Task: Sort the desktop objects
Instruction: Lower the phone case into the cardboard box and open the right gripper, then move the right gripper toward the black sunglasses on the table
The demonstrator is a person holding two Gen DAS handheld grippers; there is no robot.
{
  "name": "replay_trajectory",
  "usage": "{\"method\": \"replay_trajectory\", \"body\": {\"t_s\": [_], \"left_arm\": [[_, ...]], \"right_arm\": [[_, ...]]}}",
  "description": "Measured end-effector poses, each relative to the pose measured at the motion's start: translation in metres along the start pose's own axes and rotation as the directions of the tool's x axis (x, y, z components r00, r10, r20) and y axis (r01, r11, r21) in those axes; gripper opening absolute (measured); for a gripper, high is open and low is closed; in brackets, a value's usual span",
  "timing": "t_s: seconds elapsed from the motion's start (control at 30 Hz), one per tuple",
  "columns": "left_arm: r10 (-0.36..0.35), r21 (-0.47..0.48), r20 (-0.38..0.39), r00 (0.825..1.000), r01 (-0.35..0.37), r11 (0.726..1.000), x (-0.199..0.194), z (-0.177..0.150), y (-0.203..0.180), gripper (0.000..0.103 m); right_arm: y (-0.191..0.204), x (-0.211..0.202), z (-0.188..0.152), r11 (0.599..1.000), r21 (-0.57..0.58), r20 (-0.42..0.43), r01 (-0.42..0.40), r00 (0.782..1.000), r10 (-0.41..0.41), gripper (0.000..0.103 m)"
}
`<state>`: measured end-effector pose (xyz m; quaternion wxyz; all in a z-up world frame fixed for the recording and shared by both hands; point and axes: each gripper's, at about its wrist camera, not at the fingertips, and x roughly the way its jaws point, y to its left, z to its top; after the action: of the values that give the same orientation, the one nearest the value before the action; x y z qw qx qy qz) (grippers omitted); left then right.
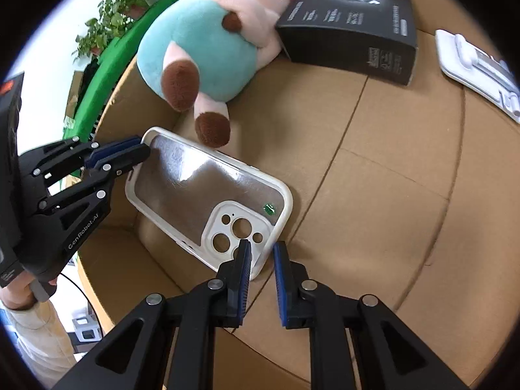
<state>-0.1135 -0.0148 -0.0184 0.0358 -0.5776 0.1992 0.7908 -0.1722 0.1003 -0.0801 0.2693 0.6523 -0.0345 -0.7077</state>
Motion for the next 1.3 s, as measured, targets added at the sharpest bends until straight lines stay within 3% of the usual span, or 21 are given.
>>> {"method": "replay_trajectory", "body": {"t_s": [0.13, 0.27, 0.33, 0.43, 0.5, 0.57, 0.63, 0.73, 0.83, 0.93, 1.0, 1.03, 1.07, 1.17, 1.3], "left_arm": [[0.016, 0.009, -0.018, 1.0, -0.016, 1.0, 0.003, 0.0, -0.004, 0.009], [-0.012, -0.015, -0.008, 1.0, 0.012, 1.0, 0.0, 0.0, -0.001, 0.012], [-0.013, -0.053, 0.035, 0.999, 0.015, 0.998, -0.011, -0.003, 0.007, 0.021], [-0.059, -0.093, 0.137, 0.989, 0.072, 0.993, -0.035, -0.009, 0.015, 0.037], [-0.059, -0.105, 0.227, 0.972, 0.084, 0.991, -0.054, -0.021, 0.017, 0.066], [-0.026, -0.124, 0.319, 0.947, 0.069, 0.99, -0.075, -0.035, 0.014, 0.074], [-0.021, -0.145, 0.4, 0.916, 0.086, 0.986, -0.092, -0.047, 0.014, 0.074], [-0.054, -0.208, 0.489, 0.871, 0.176, 0.962, -0.107, -0.061, 0.017, 0.077], [-0.071, -0.242, 0.572, 0.817, 0.251, 0.937, -0.114, -0.073, 0.021, 0.085], [-0.044, -0.266, 0.623, 0.781, 0.264, 0.927, -0.117, -0.079, 0.012, 0.085], [-0.071, -0.254, 0.612, 0.788, 0.281, 0.926, -0.108, -0.077, 0.001, 0.085], [-0.082, -0.25, 0.592, 0.802, 0.279, 0.927, -0.103, -0.076, -0.003, 0.085], [-0.078, -0.253, 0.574, 0.815, 0.268, 0.929, -0.098, -0.076, -0.007, 0.085], [-0.092, -0.263, 0.559, 0.824, 0.282, 0.923, -0.09, -0.081, -0.014, 0.085], [-0.151, -0.295, 0.523, 0.839, 0.344, 0.892, -0.075, -0.084, -0.013, 0.085]], "right_arm": [[0.006, 0.002, 0.003, 1.0, 0.001, 0.005, 0.011, 1.0, -0.011, 0.016], [0.012, 0.003, 0.003, 1.0, -0.01, 0.021, 0.017, 1.0, -0.017, 0.02], [0.014, 0.0, 0.0, 1.0, -0.016, 0.044, 0.013, 0.999, -0.012, 0.041], [0.015, -0.023, -0.008, 1.0, -0.025, 0.159, 0.007, 0.987, -0.003, 0.056], [0.016, -0.051, -0.026, 1.0, -0.013, 0.279, 0.0, 0.96, 0.004, 0.06], [0.019, -0.073, -0.045, 0.998, -0.019, 0.377, 0.068, 0.925, -0.056, 0.068], [0.028, -0.097, -0.075, 0.98, -0.018, 0.493, 0.199, 0.855, -0.165, 0.079], [0.026, -0.118, -0.115, 0.943, 0.048, 0.584, 0.329, 0.757, -0.294, 0.08], [0.018, -0.123, -0.133, 0.922, 0.145, 0.603, 0.358, 0.707, -0.369, 0.08], [0.008, -0.128, -0.149, 0.919, 0.174, 0.629, 0.353, 0.678, -0.38, 0.08], [0.008, -0.129, -0.156, 0.914, 0.18, 0.644, 0.362, 0.659, -0.388, 0.08], [0.007, -0.131, -0.158, 0.913, 0.181, 0.651, 0.366, 0.651, -0.39, 0.08], [0.011, -0.131, -0.159, 0.913, 0.181, 0.652, 0.365, 0.651, -0.389, 0.08], [0.01, -0.131, -0.156, 0.917, 0.168, 0.654, 0.363, 0.655, -0.379, 0.08], [0.008, -0.131, -0.161, 0.918, 0.163, 0.651, 0.362, 0.659, -0.376, 0.08]]}}
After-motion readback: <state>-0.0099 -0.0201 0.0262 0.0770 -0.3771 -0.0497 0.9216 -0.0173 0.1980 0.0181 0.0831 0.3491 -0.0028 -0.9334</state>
